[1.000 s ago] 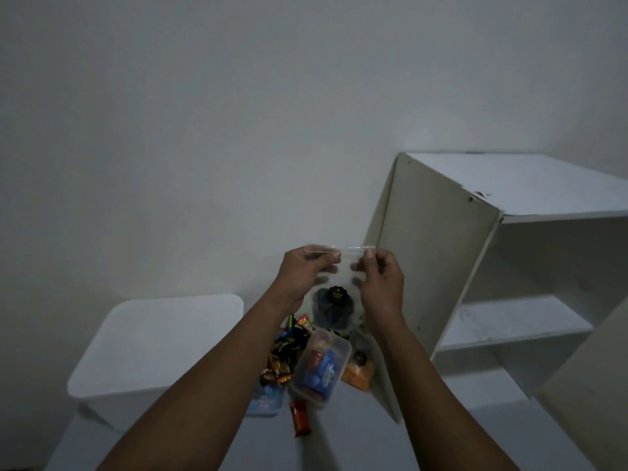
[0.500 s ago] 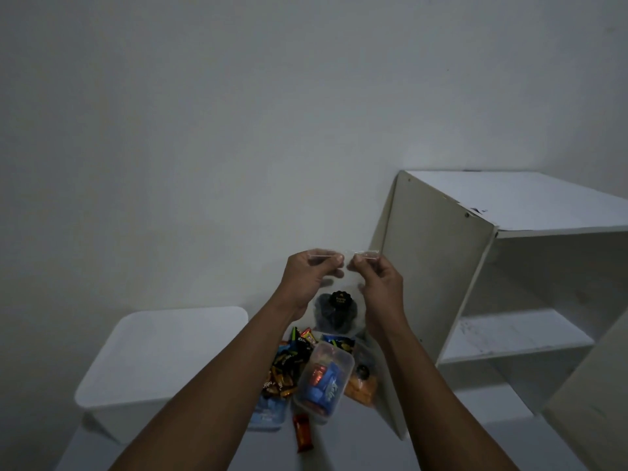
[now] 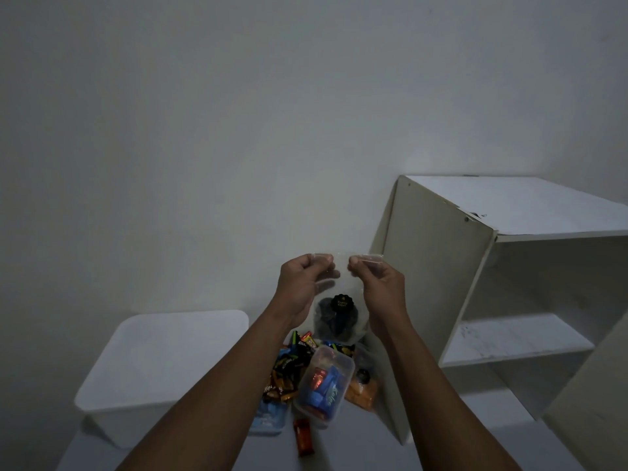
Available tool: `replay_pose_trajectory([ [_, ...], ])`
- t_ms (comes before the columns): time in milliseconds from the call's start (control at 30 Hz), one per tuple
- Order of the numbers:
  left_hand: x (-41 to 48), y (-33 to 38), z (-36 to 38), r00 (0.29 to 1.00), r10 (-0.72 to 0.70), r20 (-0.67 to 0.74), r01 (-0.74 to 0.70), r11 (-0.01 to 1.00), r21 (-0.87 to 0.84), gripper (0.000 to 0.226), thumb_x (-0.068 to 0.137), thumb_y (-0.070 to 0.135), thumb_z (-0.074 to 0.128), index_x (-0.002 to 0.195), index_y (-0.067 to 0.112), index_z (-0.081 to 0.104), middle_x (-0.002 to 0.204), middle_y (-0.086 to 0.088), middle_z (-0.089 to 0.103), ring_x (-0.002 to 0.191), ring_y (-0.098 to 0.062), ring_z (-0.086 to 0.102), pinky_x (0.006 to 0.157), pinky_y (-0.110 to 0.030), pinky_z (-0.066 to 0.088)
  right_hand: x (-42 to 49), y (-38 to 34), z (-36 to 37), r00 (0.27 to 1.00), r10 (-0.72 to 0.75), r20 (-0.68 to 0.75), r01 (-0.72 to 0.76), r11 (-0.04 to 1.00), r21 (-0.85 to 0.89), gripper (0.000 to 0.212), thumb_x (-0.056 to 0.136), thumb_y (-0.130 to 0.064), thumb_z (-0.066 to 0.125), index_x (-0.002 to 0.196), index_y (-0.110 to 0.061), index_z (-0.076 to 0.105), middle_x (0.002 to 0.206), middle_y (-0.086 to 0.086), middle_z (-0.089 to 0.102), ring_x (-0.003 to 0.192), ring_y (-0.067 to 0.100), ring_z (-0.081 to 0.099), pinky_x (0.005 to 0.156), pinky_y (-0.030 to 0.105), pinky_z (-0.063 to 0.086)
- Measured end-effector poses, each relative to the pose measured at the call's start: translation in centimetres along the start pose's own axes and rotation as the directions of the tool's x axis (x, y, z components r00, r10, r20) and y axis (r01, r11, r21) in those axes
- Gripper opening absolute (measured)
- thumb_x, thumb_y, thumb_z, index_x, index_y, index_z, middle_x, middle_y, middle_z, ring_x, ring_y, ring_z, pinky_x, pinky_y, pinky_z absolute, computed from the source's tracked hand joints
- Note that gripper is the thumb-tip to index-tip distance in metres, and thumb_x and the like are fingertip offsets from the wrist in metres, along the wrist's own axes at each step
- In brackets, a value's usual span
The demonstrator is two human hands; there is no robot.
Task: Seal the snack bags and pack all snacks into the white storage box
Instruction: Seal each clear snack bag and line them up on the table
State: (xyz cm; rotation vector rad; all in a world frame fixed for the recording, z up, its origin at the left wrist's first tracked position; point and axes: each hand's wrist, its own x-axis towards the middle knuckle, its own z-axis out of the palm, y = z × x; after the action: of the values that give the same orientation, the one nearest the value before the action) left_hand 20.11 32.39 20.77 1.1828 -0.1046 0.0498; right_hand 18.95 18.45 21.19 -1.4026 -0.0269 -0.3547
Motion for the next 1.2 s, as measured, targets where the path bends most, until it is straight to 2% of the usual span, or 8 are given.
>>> replay_pose_trajectory([
  [167,0.4,0.0,-0.3,1.0,-0.013,0.027,0.014,0.999,-0.031,0.011,0.096,0.011,0.058,0.086,0.01,0.064,0.084,-0.005,0.065,0.077,-0.018,0.065,0.079,-0.04,0.055,0.4,-0.4,0.0,0.998,0.019,0.064,-0.019,1.0,-0.003,0.01,0.083,-0.015,0.077,0.088,-0.007,0.077,0.073,-0.004,0.074,0.066,-0.004,0.065,0.062,0.007,0.048],
  [367,0.3,-0.2,-0.3,1.0,0.002,0.016,-0.002,0.999,-0.04,0.009,0.094,0.012,0.06,0.09,0.007,0.067,0.084,-0.007,0.067,0.076,-0.02,0.066,0.08,-0.042,0.056,0.6,-0.2,0.6,0.998,0.036,0.047,-0.036,0.999,-0.009,0.003,0.081,-0.012,0.079,0.084,-0.011,0.078,0.082,0.007,0.076,0.078,0.012,0.071,0.072,0.021,0.053],
  [500,0.3,-0.3,-0.4,0.999,-0.002,-0.045,-0.002,0.997,-0.083,0.013,0.095,0.013,0.059,0.086,0.009,0.066,0.081,-0.005,0.068,0.076,-0.02,0.066,0.08,-0.04,0.055,0.4,0.1,1.0,0.998,0.035,0.057,-0.034,0.999,-0.004,0.009,0.081,-0.014,0.079,0.089,-0.01,0.078,0.083,0.003,0.077,0.076,0.004,0.071,0.066,0.01,0.051],
  [600,0.4,-0.2,-0.8,1.0,-0.017,0.011,0.018,0.995,-0.097,0.017,0.097,0.016,0.056,0.082,0.011,0.063,0.081,-0.003,0.067,0.079,-0.02,0.065,0.078,-0.037,0.053,0.4,0.1,0.8,0.992,0.063,0.106,-0.07,0.996,0.056,0.013,0.08,-0.009,0.078,0.092,-0.003,0.077,0.084,0.006,0.076,0.075,0.006,0.071,0.072,0.017,0.055],
  [733,0.1,-0.2,-1.2,0.999,-0.021,0.04,0.026,0.994,-0.108,0.018,0.098,0.02,0.054,0.085,0.012,0.063,0.082,-0.002,0.067,0.079,-0.017,0.064,0.078,-0.035,0.052,0.3,0.1,0.9,0.983,0.105,0.15,-0.119,0.989,0.086,0.022,0.081,-0.006,0.076,0.1,0.006,0.073,0.085,0.008,0.075,0.072,0.004,0.071,0.066,0.015,0.054],
  [900,0.0,-0.3,-1.1,1.0,0.008,0.002,-0.008,0.999,-0.032,0.012,0.091,0.017,0.064,0.09,0.007,0.069,0.085,-0.005,0.069,0.077,-0.019,0.065,0.075,-0.036,0.056,0.2,0.2,1.4,0.995,0.091,0.048,-0.094,0.993,0.066,0.014,0.081,-0.008,0.077,0.093,0.0,0.076,0.084,0.008,0.076,0.077,0.011,0.071,0.073,0.023,0.057],
  [1033,0.0,-0.1,-1.3,0.999,-0.006,-0.053,-0.002,0.989,-0.145,0.009,0.092,0.012,0.064,0.091,0.006,0.07,0.085,-0.007,0.07,0.078,-0.018,0.067,0.077,-0.037,0.057,0.1,0.1,1.7,0.996,0.061,0.059,-0.063,0.997,0.04,0.007,0.082,-0.011,0.077,0.089,-0.011,0.077,0.086,0.005,0.077,0.083,0.01,0.071,0.076,0.018,0.053],
  [1200,0.1,-0.3,-1.4,0.998,0.001,-0.056,-0.009,0.989,-0.145,0.01,0.095,0.014,0.058,0.088,0.01,0.063,0.085,-0.004,0.067,0.077,-0.019,0.065,0.079,-0.038,0.054,0.2,0.5,1.9,0.994,0.07,0.083,-0.072,0.997,0.012,0.008,0.081,-0.015,0.078,0.089,-0.015,0.078,0.087,0.004,0.078,0.086,0.012,0.073,0.08,0.024,0.052],
])
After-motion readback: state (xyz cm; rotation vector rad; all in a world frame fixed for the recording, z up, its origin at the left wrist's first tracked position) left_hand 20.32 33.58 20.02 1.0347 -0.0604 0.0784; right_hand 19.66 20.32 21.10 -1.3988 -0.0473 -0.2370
